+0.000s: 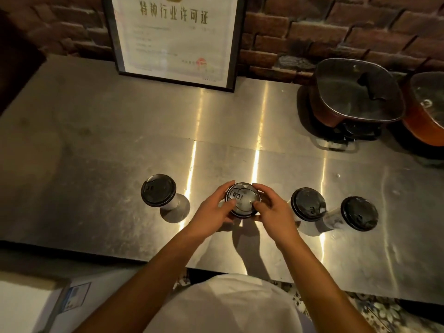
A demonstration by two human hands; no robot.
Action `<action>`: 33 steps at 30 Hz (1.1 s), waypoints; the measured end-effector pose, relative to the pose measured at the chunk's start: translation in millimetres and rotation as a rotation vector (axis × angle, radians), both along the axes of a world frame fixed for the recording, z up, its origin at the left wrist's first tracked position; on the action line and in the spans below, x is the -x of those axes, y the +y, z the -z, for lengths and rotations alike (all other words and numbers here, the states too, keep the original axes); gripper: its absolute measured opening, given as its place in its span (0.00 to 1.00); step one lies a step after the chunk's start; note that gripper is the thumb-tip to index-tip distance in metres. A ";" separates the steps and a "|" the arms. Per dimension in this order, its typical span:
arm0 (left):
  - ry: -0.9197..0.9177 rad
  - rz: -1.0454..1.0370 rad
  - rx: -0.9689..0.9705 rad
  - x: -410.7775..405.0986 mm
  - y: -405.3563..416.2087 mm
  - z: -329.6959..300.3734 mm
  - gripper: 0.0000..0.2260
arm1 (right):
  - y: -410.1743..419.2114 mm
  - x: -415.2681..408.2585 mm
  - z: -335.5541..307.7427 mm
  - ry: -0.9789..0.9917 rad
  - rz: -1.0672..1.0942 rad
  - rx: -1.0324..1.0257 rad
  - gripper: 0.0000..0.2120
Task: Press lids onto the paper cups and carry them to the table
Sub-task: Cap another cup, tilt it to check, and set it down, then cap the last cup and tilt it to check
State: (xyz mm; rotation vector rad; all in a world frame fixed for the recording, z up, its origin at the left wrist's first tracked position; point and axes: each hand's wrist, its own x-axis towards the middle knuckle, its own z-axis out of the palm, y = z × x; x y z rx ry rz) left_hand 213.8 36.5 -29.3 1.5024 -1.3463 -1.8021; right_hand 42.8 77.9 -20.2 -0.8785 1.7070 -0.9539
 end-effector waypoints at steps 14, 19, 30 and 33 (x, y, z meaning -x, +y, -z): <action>-0.235 0.053 0.127 24.8 0.2 12.4 0.23 | -5.2 12.6 27.6 0.144 -0.165 -0.002 0.23; -0.266 0.083 0.138 26.7 2.0 9.4 0.23 | -3.0 15.8 30.2 0.162 -0.210 0.021 0.22; -0.357 -0.072 0.240 1.5 20.9 -42.8 0.23 | -2.7 -1.0 -2.1 0.466 -0.228 0.231 0.26; -0.238 -0.246 0.312 -27.2 28.6 -62.8 0.14 | -8.2 -17.8 -20.5 0.445 -0.173 0.321 0.24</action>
